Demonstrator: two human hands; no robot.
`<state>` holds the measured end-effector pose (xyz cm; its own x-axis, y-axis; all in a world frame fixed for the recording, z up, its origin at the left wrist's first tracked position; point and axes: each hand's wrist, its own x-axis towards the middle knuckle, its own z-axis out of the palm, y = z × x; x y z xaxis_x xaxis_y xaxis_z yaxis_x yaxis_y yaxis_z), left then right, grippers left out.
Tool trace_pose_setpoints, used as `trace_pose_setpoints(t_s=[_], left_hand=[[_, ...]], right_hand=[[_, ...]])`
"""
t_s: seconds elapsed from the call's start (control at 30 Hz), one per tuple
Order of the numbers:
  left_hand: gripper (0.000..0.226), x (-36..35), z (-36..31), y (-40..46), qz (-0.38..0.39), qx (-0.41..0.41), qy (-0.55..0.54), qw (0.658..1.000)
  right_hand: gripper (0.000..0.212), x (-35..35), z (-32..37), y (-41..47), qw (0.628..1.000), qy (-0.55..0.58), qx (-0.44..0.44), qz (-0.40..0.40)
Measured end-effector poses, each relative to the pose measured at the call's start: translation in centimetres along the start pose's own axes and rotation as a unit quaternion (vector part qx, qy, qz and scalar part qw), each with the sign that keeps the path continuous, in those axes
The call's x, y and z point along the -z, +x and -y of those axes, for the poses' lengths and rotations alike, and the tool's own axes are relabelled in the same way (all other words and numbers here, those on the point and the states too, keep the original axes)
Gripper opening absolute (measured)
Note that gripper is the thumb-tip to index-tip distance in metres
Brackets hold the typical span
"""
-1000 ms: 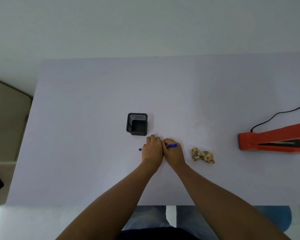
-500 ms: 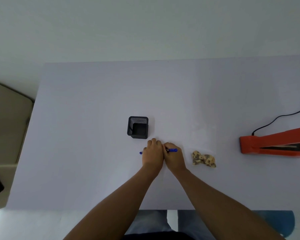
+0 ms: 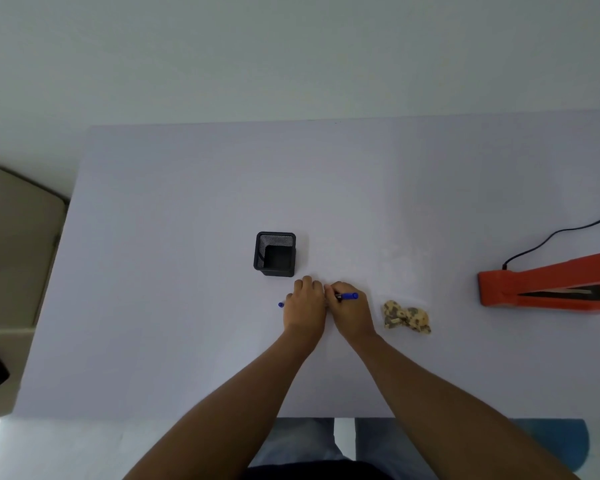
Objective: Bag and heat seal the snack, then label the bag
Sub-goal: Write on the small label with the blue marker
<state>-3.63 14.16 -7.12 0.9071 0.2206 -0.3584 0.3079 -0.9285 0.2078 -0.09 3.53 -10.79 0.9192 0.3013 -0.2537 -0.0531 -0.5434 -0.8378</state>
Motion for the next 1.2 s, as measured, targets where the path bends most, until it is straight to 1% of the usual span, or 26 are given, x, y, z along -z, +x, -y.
trace_pose_setpoints(t_s=[0.33,0.5,0.6,0.67,0.73,1.0,1.1,1.2], left_hand=[[0.026,0.11,-0.29,-0.01,0.000,0.008,0.001,1.000],[0.025,0.16,-0.24,-0.06,-0.003,0.003,0.002,1.000],[0.023,0.30,-0.16,-0.11,-0.004,0.002,0.000,1.000],[0.022,0.28,-0.17,-0.12,-0.007,0.003,-0.002,1.000],[0.021,0.32,-0.19,-0.15,-0.008,0.003,0.001,1.000],[0.021,0.41,-0.21,-0.24,-0.005,-0.001,0.009,1.000],[0.021,0.39,-0.29,-0.23,-0.007,-0.003,0.011,1.000],[0.021,0.38,-0.33,-0.19,-0.004,0.000,0.011,1.000]], right_hand=[[0.026,-0.11,-0.30,-0.54,1.000,-0.003,-0.007,-0.014],[0.018,-0.60,-0.65,-0.77,0.999,-0.016,0.023,0.029],[0.021,-0.48,-0.74,-0.95,0.997,-0.032,0.054,0.051],[0.023,-0.34,-0.80,-0.89,0.996,-0.034,0.069,0.038],[0.024,-0.25,-0.90,-0.63,0.997,-0.025,0.066,0.018],[0.021,-0.38,-0.96,-0.64,0.998,-0.016,0.055,0.020],[0.025,-0.14,-0.71,-0.71,0.999,-0.019,0.044,0.005],[0.025,-0.07,-0.55,-0.88,0.999,-0.014,0.045,0.009]])
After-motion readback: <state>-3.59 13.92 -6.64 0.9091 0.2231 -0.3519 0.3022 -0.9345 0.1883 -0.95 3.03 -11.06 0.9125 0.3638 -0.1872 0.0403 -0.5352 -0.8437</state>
